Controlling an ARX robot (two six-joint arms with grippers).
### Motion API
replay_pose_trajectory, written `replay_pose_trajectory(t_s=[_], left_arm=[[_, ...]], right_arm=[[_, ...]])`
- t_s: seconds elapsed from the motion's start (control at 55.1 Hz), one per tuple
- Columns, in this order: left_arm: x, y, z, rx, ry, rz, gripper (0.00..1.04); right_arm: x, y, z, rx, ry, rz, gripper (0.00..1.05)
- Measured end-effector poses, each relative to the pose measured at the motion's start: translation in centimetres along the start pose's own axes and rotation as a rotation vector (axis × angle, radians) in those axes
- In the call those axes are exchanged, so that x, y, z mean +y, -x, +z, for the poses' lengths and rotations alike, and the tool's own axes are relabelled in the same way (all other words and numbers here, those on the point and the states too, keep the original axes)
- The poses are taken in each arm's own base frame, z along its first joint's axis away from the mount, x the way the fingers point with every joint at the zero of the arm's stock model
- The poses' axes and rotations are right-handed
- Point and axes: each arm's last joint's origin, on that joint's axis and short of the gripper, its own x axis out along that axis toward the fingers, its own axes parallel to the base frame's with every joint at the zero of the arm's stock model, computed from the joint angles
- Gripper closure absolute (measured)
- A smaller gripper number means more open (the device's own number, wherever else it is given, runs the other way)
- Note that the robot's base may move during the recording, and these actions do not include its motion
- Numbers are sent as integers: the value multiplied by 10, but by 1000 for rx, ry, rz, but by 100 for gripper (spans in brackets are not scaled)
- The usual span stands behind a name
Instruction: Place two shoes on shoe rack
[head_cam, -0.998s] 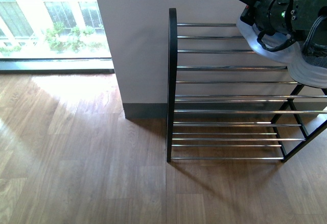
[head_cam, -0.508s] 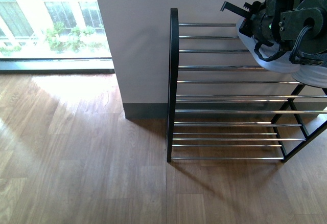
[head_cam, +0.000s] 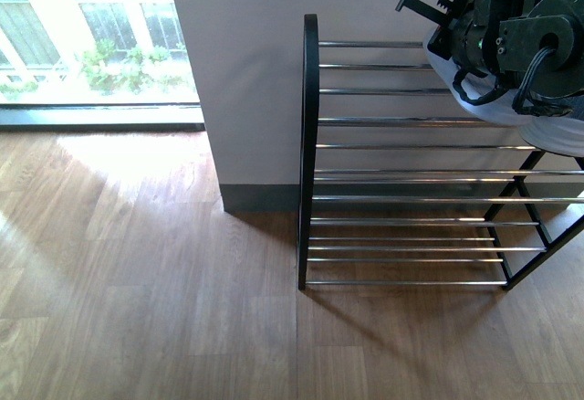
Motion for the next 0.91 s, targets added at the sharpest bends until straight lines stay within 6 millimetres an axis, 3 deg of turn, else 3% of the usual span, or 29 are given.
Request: replay_pose_trajectory(t_s=[0.054, 0.399, 0.526, 0.653, 0.907], left_arm=[[0, 0, 0, 0, 0, 0, 103], [0, 0, 0, 0, 0, 0, 103], [0, 0, 0, 0, 0, 0, 103], [0, 0, 0, 0, 0, 0, 103], [0, 0, 0, 0, 0, 0, 103]], right_arm=[[0, 0, -3, 22, 11, 4, 99], [-6, -1, -6, 27, 41, -18, 32], [-9, 8, -7, 76, 88, -40, 8], [-7, 23, 6, 93, 106, 0, 9], [-5, 59, 59, 47, 147, 23, 9]])
